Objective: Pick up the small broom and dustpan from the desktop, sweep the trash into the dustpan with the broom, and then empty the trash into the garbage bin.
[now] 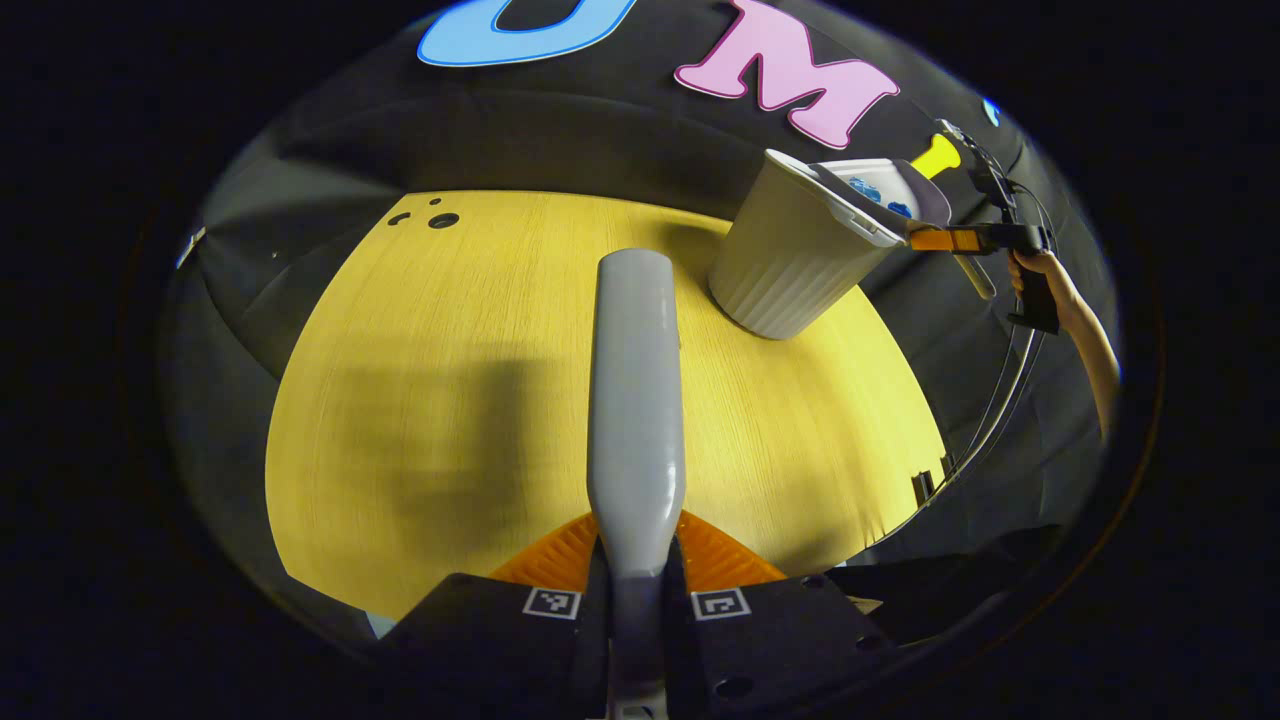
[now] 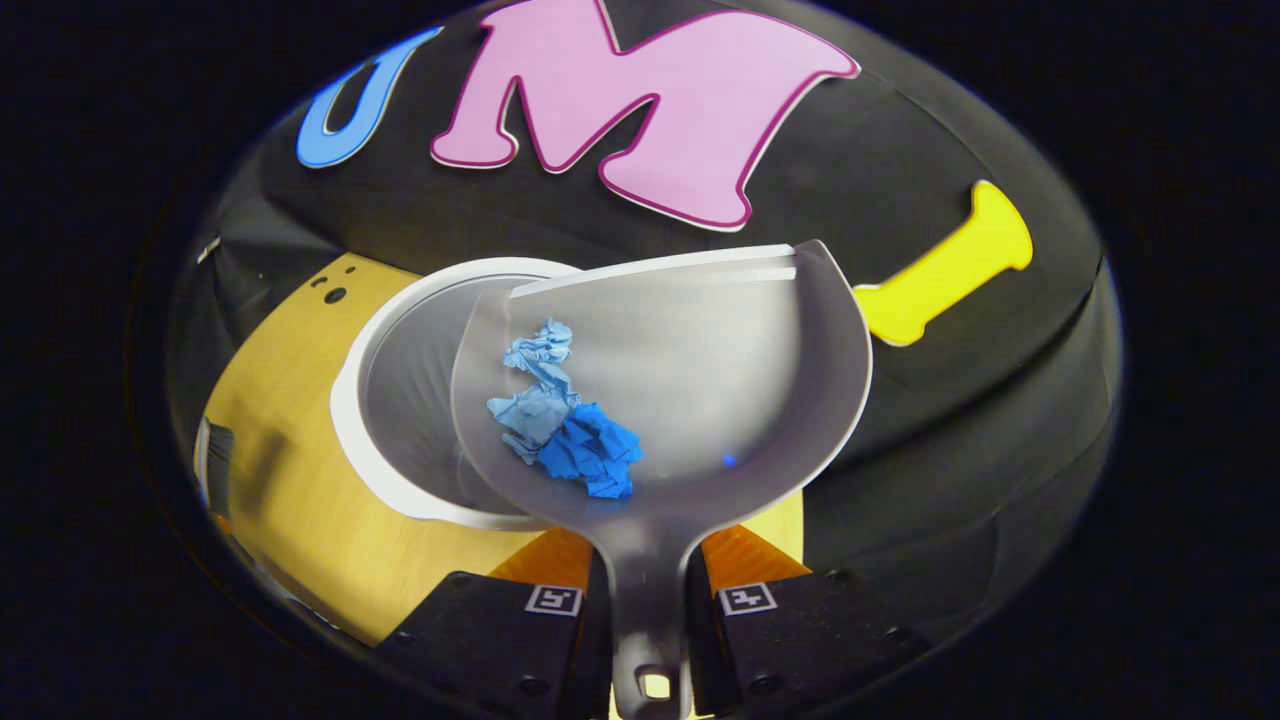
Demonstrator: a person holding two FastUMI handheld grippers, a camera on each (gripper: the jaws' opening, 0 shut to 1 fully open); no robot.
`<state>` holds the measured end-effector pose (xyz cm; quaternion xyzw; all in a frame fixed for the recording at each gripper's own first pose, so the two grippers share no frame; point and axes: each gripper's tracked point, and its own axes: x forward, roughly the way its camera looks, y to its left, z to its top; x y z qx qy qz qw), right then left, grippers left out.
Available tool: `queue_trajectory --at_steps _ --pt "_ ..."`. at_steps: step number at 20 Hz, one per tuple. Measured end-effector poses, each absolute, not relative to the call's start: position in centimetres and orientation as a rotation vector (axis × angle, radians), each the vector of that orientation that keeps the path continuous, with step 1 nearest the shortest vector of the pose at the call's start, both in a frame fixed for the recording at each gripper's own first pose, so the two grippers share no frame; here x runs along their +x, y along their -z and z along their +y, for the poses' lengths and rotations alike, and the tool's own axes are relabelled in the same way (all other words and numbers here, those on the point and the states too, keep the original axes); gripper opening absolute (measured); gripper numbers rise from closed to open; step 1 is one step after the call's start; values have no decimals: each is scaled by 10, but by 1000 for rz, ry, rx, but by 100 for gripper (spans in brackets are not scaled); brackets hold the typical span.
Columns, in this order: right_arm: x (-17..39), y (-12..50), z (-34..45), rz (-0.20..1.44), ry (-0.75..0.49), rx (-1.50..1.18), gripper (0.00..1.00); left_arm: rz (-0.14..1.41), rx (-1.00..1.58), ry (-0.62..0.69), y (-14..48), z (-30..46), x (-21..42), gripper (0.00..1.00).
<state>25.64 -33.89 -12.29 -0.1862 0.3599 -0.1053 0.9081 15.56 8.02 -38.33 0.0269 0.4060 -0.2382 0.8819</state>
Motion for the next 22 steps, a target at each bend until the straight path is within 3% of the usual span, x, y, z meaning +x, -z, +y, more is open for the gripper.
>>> queue_trajectory --at_steps 9,22 --pt "262 113 -348 623 252 -842 34 870 74 510 395 84 152 26" --pt "254 89 -354 501 305 -1197 34 891 81 470 402 101 143 29"
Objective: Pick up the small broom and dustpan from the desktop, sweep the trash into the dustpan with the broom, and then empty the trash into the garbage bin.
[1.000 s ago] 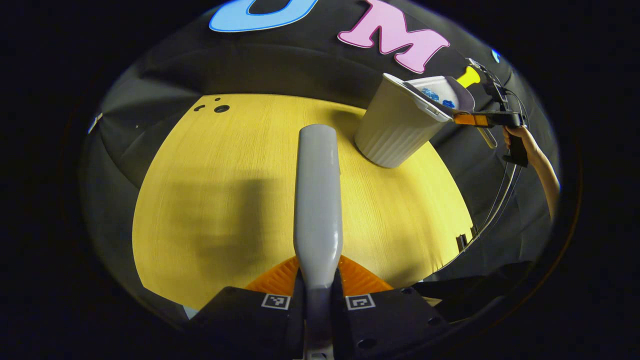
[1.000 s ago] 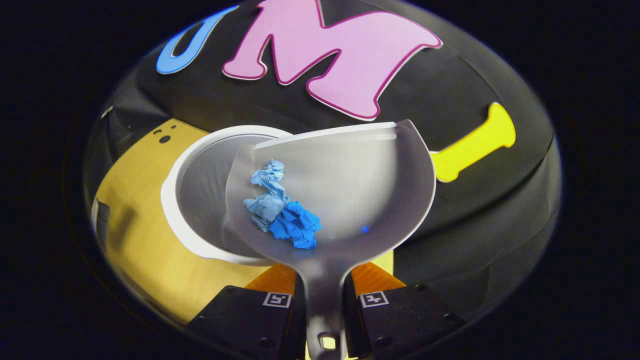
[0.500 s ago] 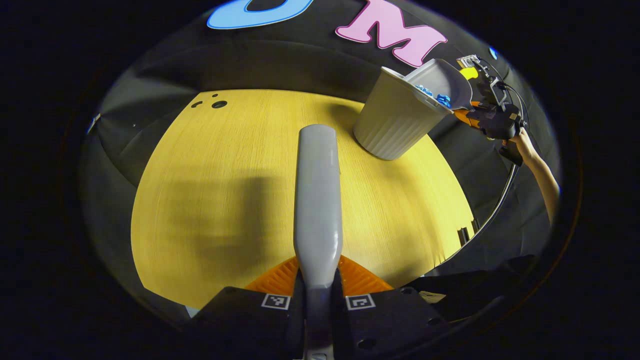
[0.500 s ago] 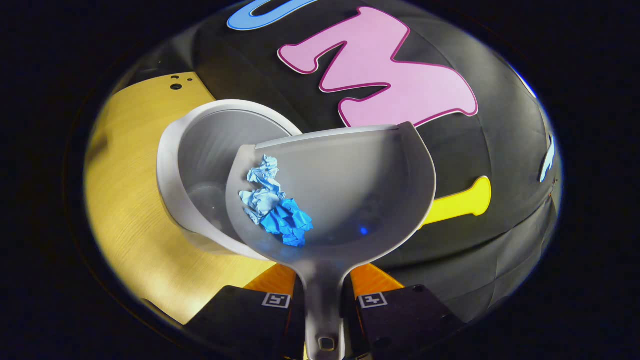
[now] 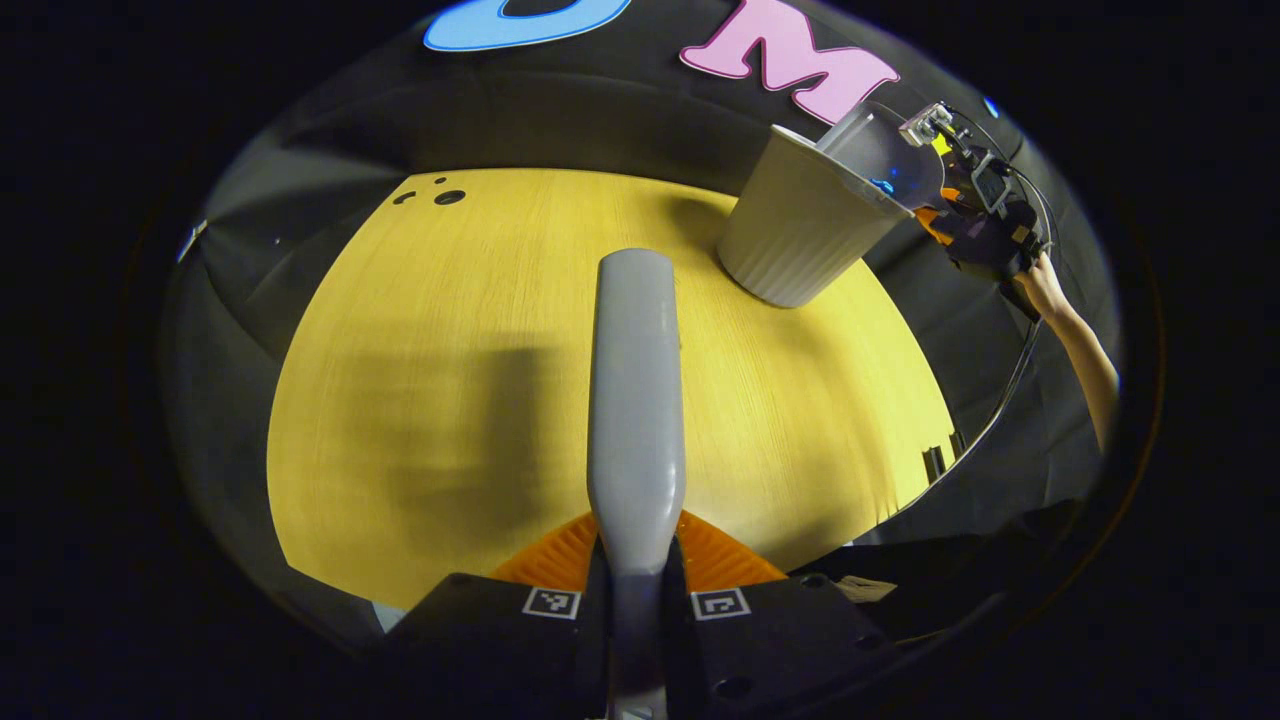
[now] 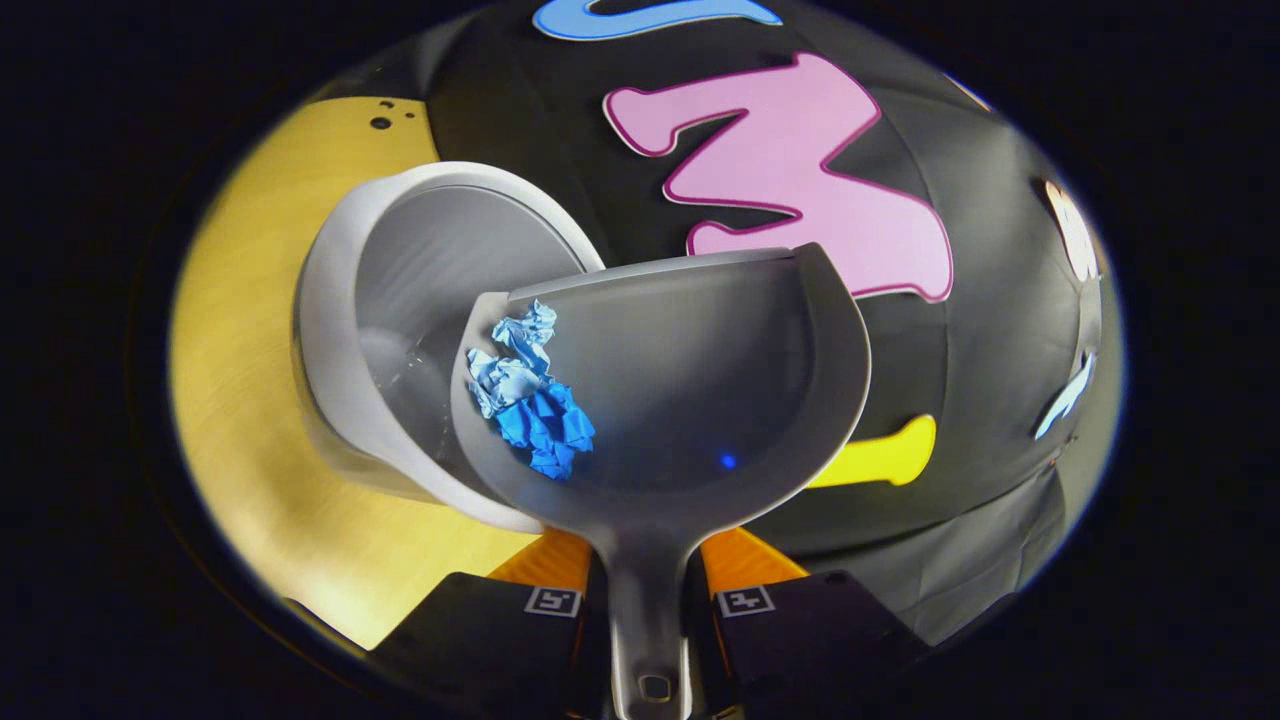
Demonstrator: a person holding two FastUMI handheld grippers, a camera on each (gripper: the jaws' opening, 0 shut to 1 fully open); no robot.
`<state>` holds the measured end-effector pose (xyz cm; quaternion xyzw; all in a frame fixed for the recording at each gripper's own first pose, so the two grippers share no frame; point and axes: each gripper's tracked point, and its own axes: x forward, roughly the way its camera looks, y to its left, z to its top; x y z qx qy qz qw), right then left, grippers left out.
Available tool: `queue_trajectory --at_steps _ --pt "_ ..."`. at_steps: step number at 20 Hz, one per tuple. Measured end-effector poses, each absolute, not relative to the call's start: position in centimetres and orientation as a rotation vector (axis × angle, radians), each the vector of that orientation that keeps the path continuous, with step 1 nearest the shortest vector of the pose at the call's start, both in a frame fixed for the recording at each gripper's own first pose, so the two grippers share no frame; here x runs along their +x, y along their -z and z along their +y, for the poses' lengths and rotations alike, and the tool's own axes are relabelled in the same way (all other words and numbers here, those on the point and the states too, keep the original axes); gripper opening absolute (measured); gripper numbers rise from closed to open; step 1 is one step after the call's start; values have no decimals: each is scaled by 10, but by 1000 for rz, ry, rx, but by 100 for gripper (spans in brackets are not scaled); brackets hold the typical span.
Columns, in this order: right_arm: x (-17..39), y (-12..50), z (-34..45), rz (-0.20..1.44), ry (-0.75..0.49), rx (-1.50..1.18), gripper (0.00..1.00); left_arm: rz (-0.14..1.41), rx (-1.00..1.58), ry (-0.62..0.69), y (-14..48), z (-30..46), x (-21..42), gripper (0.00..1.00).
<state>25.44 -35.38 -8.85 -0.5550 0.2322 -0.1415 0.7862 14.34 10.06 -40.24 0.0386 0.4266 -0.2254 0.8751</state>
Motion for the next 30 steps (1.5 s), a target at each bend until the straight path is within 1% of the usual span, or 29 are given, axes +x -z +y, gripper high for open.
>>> queue_trajectory --at_steps 1,6,7,9,10,12,14,20,21,22,23,26,29,30 --pt "252 87 -354 485 307 -1230 34 891 71 465 402 102 146 26" --pt "255 83 -348 440 318 -1333 34 894 53 445 399 107 150 26" --pt "256 82 -347 432 321 -1354 34 895 57 443 399 108 150 29" --pt "256 80 -344 410 328 -1402 34 899 60 442 400 108 150 29" --pt "256 80 -342 400 331 -1429 34 900 60 443 400 107 149 26" --pt "256 78 -340 385 328 -1479 34 899 68 444 400 105 147 26" --pt "256 79 -341 383 326 -1475 34 900 71 446 401 104 146 26" --pt "257 82 -346 440 303 -1304 34 898 57 432 402 104 142 26" --pt "258 81 -346 433 297 -1268 34 895 52 428 402 104 143 26" --pt "258 77 -345 424 302 -1244 34 891 48 424 401 105 143 29" --pt "257 71 -342 414 308 -1215 35 887 45 421 400 105 144 26" --pt "258 55 -334 397 312 -1073 34 877 38 409 398 108 143 26" --pt "256 34 -322 342 310 -905 35 870 35 399 398 111 141 26" --pt "253 23 -316 311 315 -870 34 864 57 390 398 114 139 29"
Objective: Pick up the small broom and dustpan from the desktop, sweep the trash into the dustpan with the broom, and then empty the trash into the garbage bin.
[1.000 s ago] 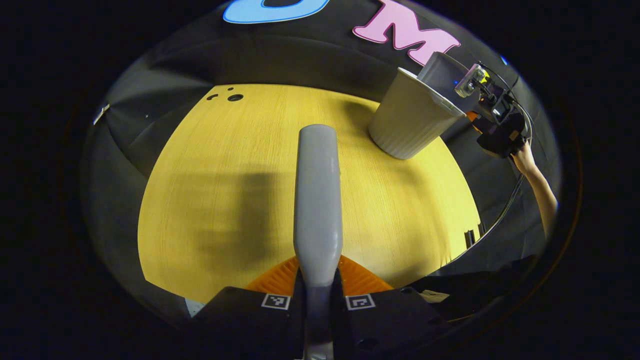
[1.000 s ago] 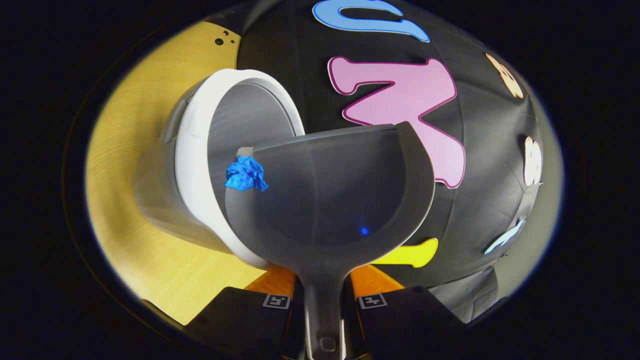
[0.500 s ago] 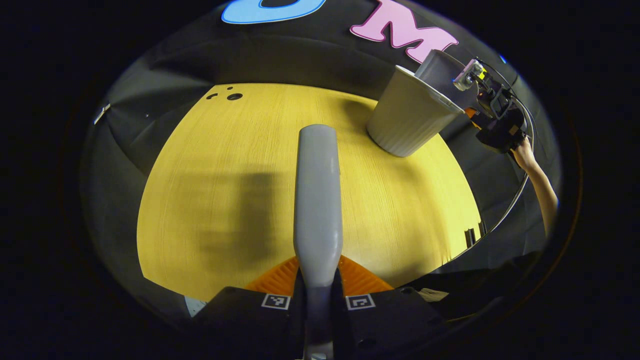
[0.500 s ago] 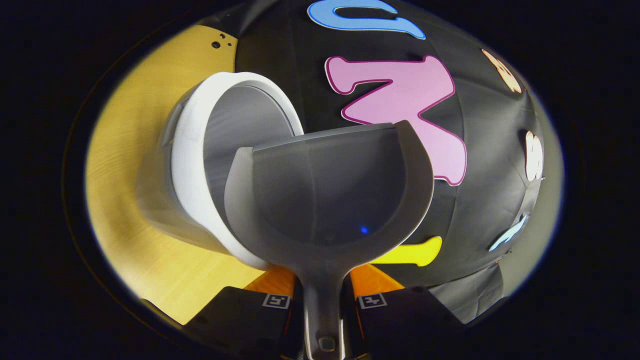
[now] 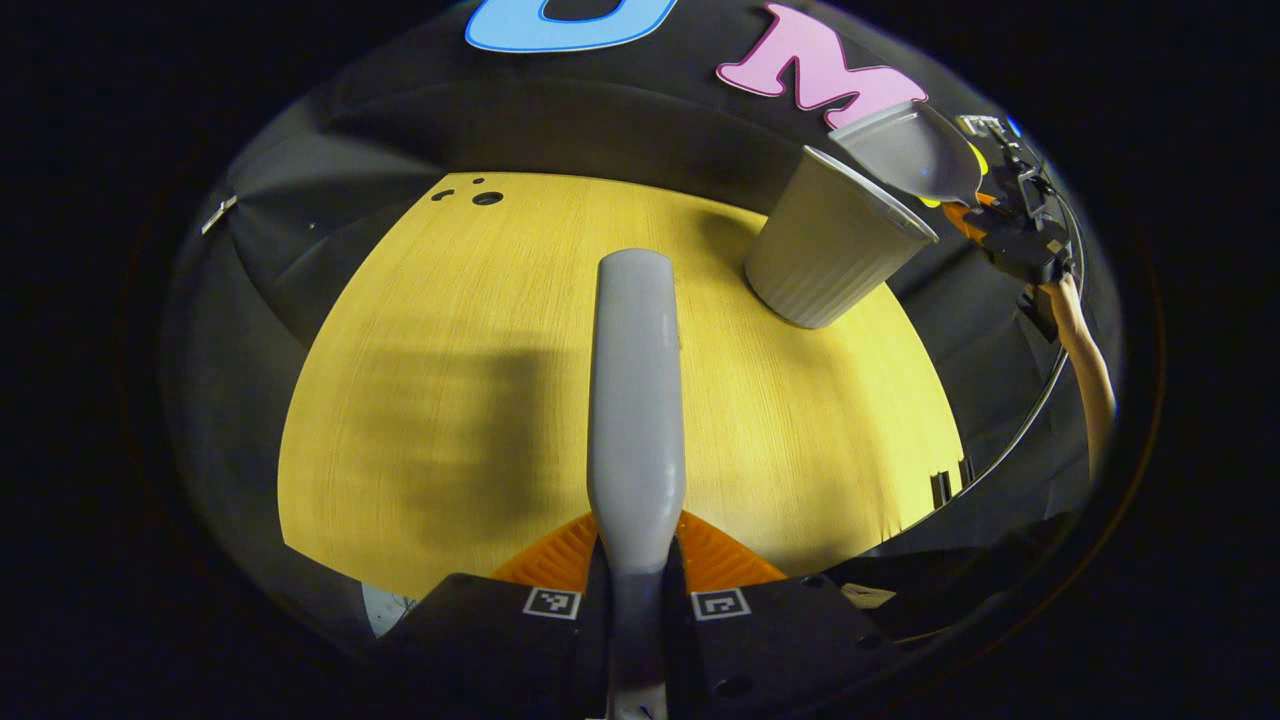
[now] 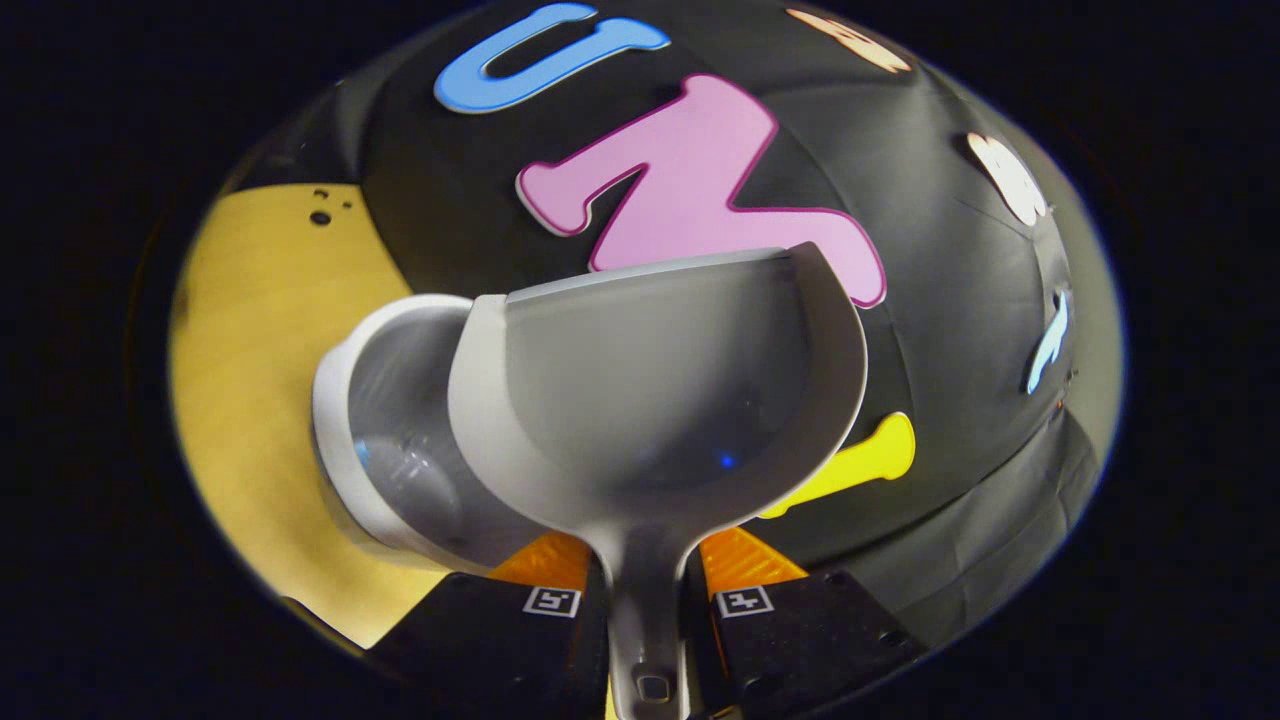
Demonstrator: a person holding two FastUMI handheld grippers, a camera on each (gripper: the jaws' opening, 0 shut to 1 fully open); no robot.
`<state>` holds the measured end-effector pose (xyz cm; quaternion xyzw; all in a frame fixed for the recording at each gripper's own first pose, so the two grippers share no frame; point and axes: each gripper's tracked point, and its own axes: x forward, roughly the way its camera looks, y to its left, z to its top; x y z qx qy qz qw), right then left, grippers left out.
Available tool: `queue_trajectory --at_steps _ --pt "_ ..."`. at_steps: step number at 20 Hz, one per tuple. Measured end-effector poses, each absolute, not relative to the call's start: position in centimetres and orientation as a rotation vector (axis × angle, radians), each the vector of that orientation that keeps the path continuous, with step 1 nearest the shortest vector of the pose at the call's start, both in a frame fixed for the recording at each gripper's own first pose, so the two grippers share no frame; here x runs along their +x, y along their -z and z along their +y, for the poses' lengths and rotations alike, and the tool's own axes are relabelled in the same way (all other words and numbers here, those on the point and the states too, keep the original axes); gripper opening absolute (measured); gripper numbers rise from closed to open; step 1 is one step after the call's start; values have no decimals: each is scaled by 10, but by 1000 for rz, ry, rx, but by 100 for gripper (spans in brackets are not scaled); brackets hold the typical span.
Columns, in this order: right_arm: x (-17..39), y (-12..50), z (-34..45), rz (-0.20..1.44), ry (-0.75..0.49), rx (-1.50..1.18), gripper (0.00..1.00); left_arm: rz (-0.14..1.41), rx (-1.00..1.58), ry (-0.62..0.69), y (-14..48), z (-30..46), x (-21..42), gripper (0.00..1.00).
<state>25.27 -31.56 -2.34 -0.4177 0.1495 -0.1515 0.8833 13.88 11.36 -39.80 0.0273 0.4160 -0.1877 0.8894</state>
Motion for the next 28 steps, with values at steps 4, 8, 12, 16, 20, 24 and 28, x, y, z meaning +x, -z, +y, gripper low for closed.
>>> queue_trajectory --at_steps 4,8,12,16,20,24,28 --pt "241 -11 -294 250 294 -692 34 831 102 398 395 114 131 26" --pt "217 -13 -243 218 193 -516 34 758 219 393 395 118 126 26" --pt "181 12 -177 275 55 -297 34 683 280 368 398 122 118 26" --pt "145 58 -133 373 -6 -192 34 663 278 362 410 130 111 26" --pt "98 137 -106 536 -53 -107 35 683 256 326 430 146 119 29" --pt "57 207 -95 689 -74 -69 34 730 197 305 440 152 127 29" --pt "25 268 -93 830 -73 -11 34 768 169 276 450 150 148 29"
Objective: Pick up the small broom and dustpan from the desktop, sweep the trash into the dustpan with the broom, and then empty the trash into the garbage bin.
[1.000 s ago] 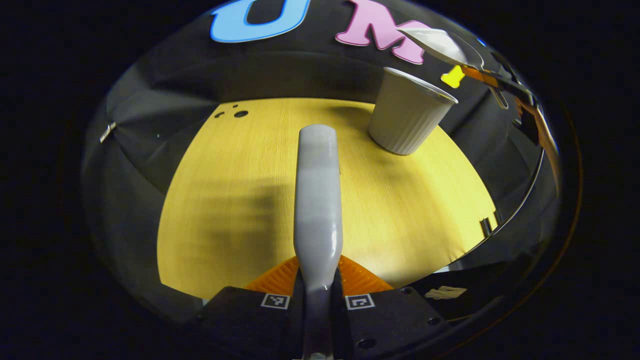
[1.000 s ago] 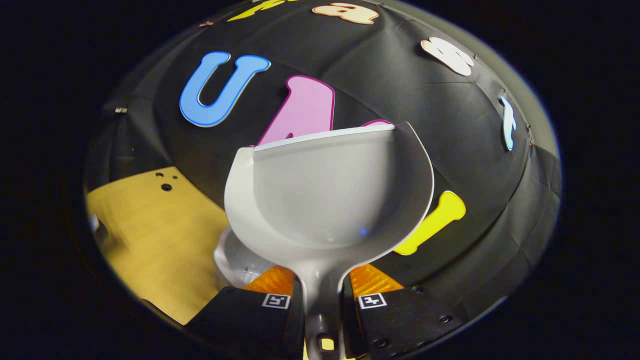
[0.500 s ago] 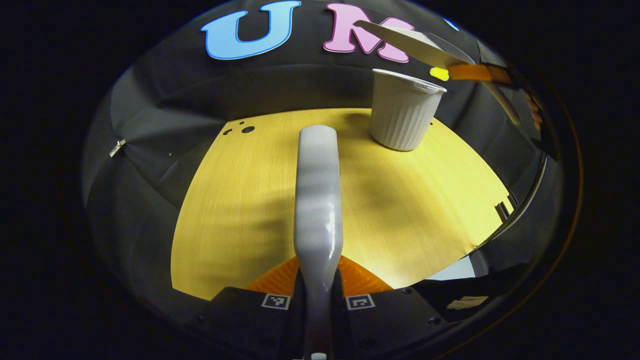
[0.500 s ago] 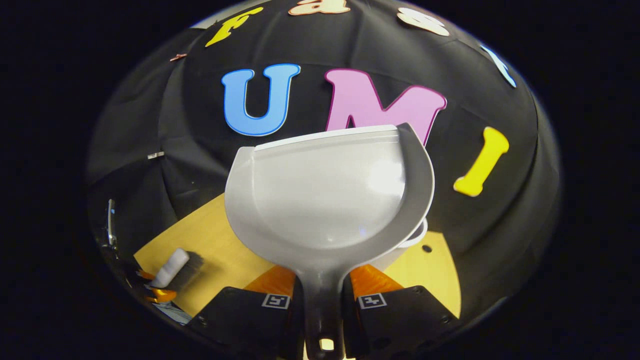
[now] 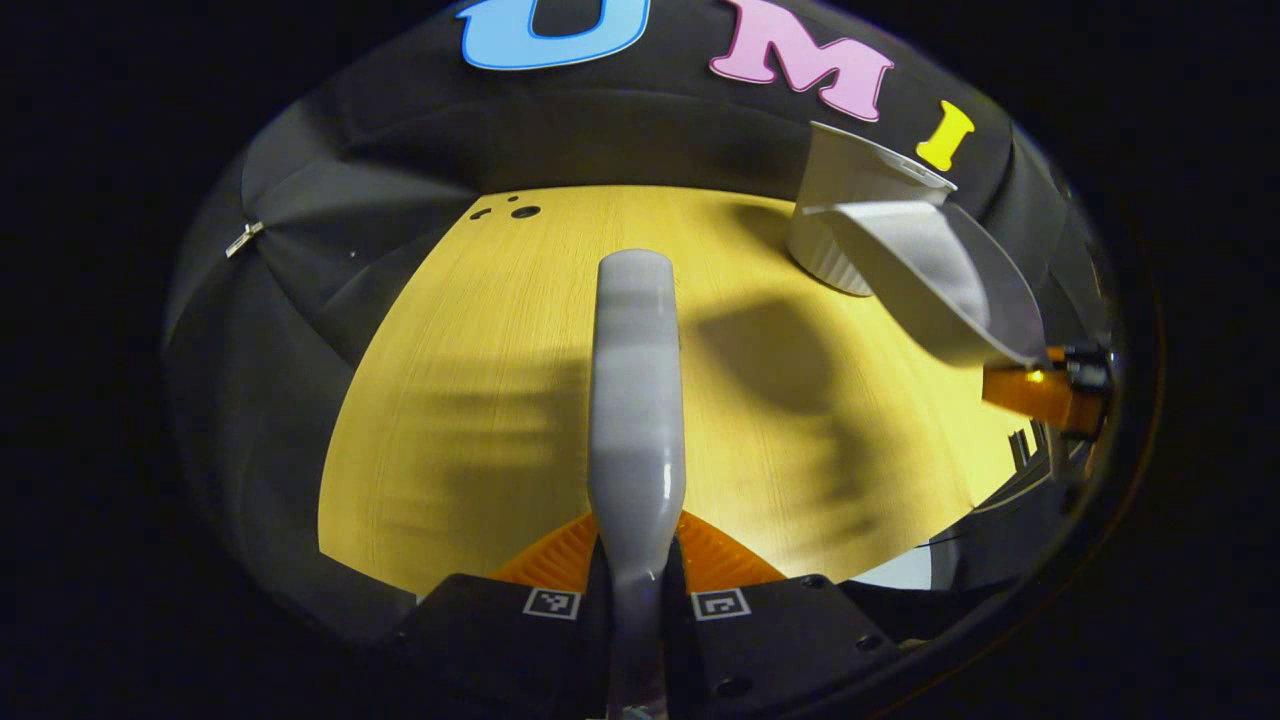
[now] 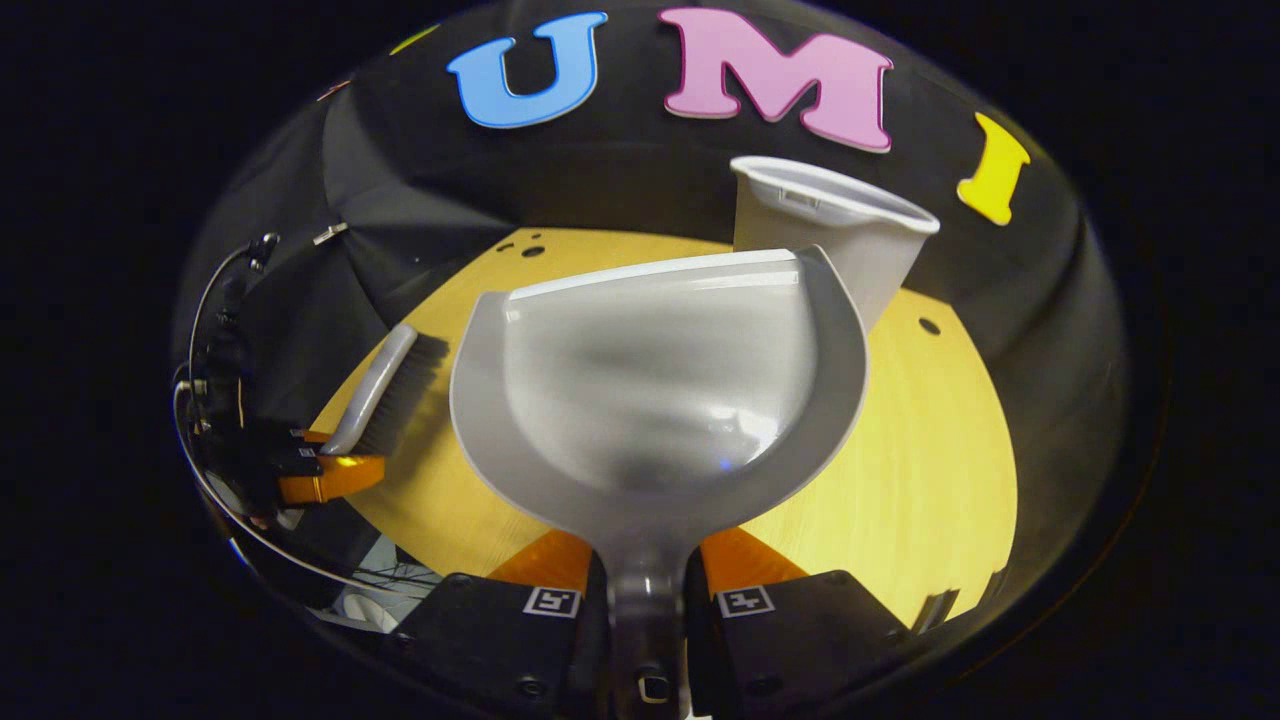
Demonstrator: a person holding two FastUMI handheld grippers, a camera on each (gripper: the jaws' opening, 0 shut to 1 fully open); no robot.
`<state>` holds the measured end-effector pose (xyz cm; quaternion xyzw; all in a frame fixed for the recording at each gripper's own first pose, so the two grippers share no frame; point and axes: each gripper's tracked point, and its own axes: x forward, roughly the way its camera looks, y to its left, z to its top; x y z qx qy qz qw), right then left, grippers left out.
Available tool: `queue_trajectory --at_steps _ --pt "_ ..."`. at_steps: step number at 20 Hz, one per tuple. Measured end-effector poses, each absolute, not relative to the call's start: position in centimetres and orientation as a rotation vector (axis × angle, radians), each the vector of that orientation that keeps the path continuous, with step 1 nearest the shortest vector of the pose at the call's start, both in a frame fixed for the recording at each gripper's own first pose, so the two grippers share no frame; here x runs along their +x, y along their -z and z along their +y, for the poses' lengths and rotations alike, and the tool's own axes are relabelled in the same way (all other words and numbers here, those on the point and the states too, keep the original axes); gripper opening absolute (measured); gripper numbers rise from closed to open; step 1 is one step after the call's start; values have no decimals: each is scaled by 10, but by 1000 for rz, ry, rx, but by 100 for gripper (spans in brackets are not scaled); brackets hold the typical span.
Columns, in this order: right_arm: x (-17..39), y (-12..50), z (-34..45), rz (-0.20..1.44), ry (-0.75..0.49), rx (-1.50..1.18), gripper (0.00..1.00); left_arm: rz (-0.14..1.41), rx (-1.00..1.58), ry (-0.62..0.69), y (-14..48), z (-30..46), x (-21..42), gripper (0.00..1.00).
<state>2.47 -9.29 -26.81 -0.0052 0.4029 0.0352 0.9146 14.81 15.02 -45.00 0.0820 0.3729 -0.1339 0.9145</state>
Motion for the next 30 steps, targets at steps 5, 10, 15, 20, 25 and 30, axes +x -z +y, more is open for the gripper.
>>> queue_trajectory --at_steps 5,10,15,20,25,30 --pt "15 316 -97 958 -94 26 34 820 114 256 466 143 171 26" --pt "27 351 -97 1012 -79 36 35 880 84 235 487 137 187 26" --pt "44 372 -104 1071 -37 72 35 960 162 230 501 135 194 27" --pt "45 379 -104 1114 -10 123 36 988 288 233 507 134 193 28" --pt "44 377 -94 1117 -19 142 37 996 277 234 511 141 186 30" --pt "47 365 -85 1092 -36 169 52 969 243 234 498 142 184 39"
